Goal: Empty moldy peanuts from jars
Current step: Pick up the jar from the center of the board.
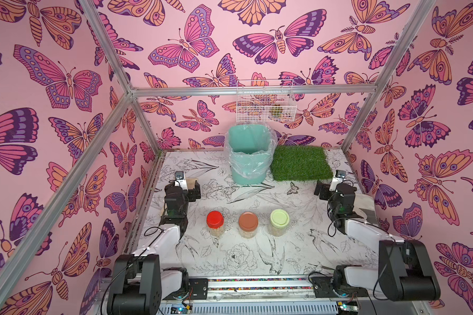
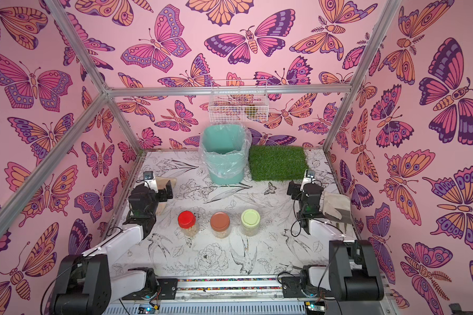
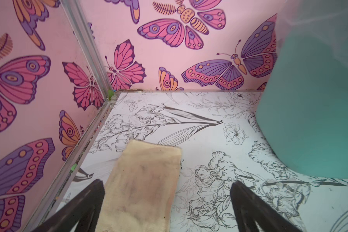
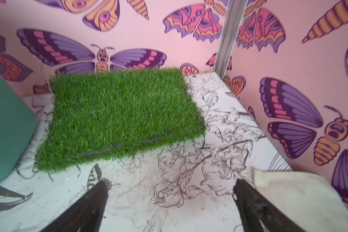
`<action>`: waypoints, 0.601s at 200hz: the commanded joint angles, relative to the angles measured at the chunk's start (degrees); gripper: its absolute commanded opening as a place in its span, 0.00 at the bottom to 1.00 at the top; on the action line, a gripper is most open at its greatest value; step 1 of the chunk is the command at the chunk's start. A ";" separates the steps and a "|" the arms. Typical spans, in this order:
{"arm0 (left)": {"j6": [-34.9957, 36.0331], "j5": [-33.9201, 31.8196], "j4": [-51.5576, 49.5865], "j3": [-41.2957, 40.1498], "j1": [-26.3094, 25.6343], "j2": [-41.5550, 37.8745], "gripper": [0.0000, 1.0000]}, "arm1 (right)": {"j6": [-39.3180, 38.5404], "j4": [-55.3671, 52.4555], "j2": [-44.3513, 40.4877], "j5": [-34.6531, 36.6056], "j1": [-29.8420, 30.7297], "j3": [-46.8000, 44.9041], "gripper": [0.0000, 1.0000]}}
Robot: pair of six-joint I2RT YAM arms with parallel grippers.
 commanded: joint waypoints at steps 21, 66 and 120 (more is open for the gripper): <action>3.98 10.82 -19.60 8.51 0.31 -6.39 0.99 | 3.12 -17.28 -10.86 -4.58 0.32 6.25 1.00; 2.98 19.03 -30.02 14.45 0.58 -7.58 0.99 | 4.67 -34.88 -19.83 -15.40 0.97 16.12 1.00; -0.47 25.42 -38.41 19.92 1.12 -3.48 0.99 | 1.21 -54.95 -19.91 -23.33 11.38 29.52 0.99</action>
